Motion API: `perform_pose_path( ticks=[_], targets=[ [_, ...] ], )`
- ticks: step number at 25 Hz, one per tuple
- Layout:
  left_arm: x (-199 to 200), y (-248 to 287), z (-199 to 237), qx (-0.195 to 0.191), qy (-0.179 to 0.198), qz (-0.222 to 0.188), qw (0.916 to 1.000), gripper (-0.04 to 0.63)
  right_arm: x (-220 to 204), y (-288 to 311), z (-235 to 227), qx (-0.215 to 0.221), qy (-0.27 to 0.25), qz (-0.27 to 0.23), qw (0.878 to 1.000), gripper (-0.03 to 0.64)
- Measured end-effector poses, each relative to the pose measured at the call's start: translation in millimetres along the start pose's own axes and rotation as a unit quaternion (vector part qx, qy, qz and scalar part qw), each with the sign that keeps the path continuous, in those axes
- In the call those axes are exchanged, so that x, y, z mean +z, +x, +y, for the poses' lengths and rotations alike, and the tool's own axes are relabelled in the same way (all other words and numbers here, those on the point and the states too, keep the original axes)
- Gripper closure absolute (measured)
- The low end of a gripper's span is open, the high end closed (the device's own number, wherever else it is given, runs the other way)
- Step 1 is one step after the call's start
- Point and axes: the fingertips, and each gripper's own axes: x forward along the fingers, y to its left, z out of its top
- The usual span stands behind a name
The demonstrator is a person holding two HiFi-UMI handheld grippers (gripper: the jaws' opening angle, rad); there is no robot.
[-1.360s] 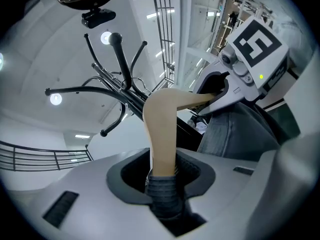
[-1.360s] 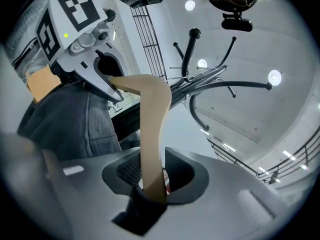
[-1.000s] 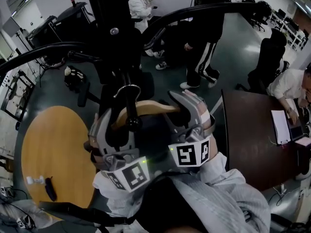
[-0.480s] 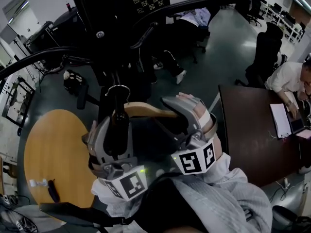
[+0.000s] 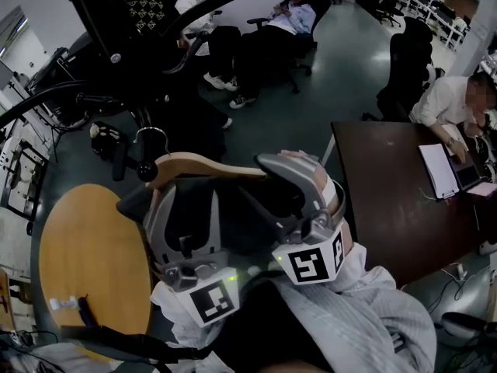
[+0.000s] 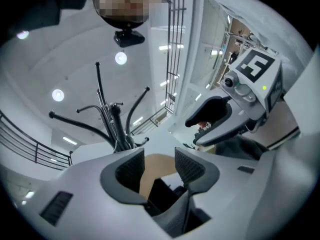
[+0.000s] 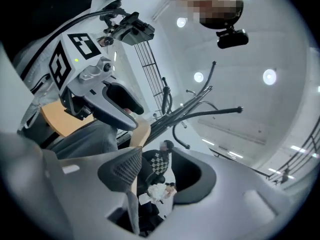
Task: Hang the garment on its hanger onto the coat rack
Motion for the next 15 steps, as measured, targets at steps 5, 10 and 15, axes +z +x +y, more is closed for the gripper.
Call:
perform_pose_path(
  ticks=[5, 10, 15],
  targets=[
    [38.2, 17.7, -35.0, -0.025, -0.086, -0.063, 0.9939, 0.416, -14.9, -33.7, -33.5, -0.077, 0.060, 0.026, 0.995, 0.486],
    [60.8, 31.5, -87.6, -0.074, -0.194, -0.088, 0.9742, 0.457, -48.4, -82.4, -56.7, -0.151, 0.140, 0.058, 0.977, 0.594],
    [71.1, 43.3, -129.1, -0.106, -0.250, -0.082, 0.9588, 0.582, -80.9, -117.1, -66.5, -0.182, 0.239, 0.075, 0.951, 0.615]
  ],
)
